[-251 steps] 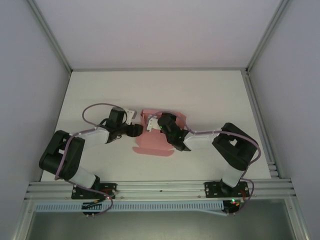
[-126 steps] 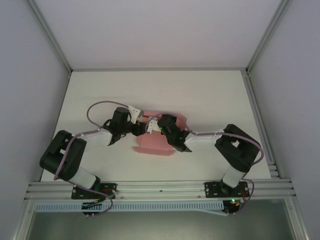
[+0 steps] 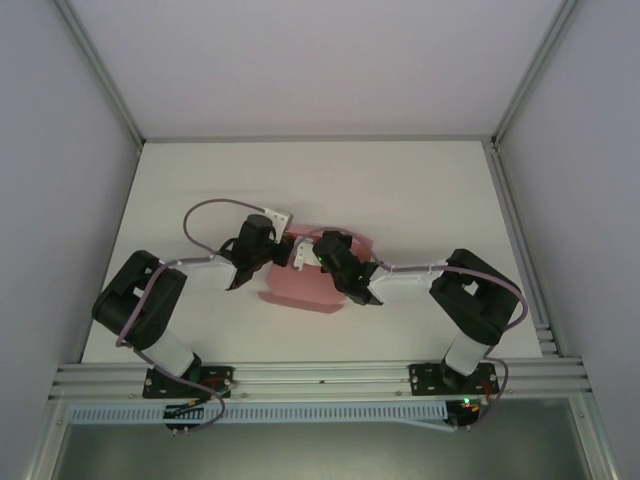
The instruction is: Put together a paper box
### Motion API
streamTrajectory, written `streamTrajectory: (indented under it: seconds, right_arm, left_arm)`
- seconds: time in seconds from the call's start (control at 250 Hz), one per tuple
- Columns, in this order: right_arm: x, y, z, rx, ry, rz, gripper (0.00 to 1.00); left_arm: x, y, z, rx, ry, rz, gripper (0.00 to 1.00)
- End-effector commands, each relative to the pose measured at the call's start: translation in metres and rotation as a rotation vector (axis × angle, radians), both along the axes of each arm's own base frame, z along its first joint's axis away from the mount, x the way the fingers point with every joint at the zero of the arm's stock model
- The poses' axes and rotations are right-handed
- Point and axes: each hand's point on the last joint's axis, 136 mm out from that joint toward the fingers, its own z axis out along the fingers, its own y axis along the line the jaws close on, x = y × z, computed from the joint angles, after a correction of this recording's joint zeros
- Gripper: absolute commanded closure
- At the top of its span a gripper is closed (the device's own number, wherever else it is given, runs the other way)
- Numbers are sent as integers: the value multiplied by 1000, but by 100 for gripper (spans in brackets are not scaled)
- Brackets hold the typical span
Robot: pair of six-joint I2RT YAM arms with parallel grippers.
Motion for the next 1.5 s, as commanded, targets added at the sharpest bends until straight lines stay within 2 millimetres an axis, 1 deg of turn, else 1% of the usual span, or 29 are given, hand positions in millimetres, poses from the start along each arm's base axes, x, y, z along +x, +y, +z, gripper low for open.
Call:
streamTrajectory:
  seconds: [0.0,0.064,0.184,0.264,0.303,0.379,0.403,0.451,0.491,0.607,0.683,0.763,0.827,0.898,0.93,1.062,1.094,1.118,1.182,1.23,1.298,1.314,1.354,1.394,1.497]
  right_arm:
    - [-12,-4,-17,-29,58,0,100]
    - [-12,-7,-16,-28,55,-17,100]
    - [-11,-11,-14,-22,48,-39,100]
    - [-9,-14,-12,-24,35,-57,100]
    - [-8,-15,-10,-14,29,-63,100]
    - [-9,-15,-9,-4,38,-64,100]
    - [-9,-15,-7,0,36,-65,100]
    - [-8,-17,-7,-1,36,-74,100]
    - [-7,-19,-7,0,36,-81,100]
    - [-7,-23,-8,-1,42,-90,100]
    - [-8,-22,-7,8,44,-90,100]
    - [-9,-22,-8,12,49,-87,100]
    - [-8,-23,-8,17,49,-94,100]
    - [-6,-25,-7,18,48,-102,100]
    - [-4,-26,-5,22,48,-106,100]
    - [-1,-30,2,61,46,-123,100]
    - [-1,-30,2,65,53,-122,100]
    - [-1,-31,1,63,59,-121,100]
    - [-2,-31,1,57,59,-116,100]
    - [-2,-31,0,58,60,-116,100]
    - [0,-31,0,61,57,-120,100]
    - [0,-30,0,64,55,-120,100]
    - [0,-30,1,65,55,-116,100]
    - [0,-30,1,69,57,-114,100]
    - [-1,-31,4,64,54,-118,100]
  left_arm:
    - [19,51,-8,193,-90,293,100]
    - [16,69,-12,259,-115,410,100]
    - [6,77,-19,296,-143,473,100]
    - [5,95,-21,353,-149,581,100]
    - [4,100,-22,371,-147,604,100]
    - [2,91,-26,340,-115,554,100]
    - [0,87,-28,318,-100,527,95]
    - [-3,81,-29,277,-82,494,81]
    - [-6,78,-30,249,-69,474,79]
    - [-14,69,-29,203,-36,415,65]
    - [-18,69,-29,198,-28,410,65]
    - [-19,72,-30,191,-28,429,68]
    - [-19,74,-31,203,-22,441,68]
    - [-21,80,-36,228,-6,481,64]
    - [-23,81,-39,241,5,479,61]
    - [-32,88,-50,252,33,500,57]
    - [-34,87,-51,247,38,495,52]
    - [-35,84,-52,239,41,477,50]
    - [-35,77,-50,204,34,448,53]
    - [-34,72,-47,196,24,427,59]
    - [-34,63,-46,195,20,384,62]
    - [-35,62,-46,197,17,378,66]
    - [-34,62,-48,210,17,377,85]
    - [-31,63,-49,240,15,390,100]
    - [-26,88,-47,347,-10,534,100]
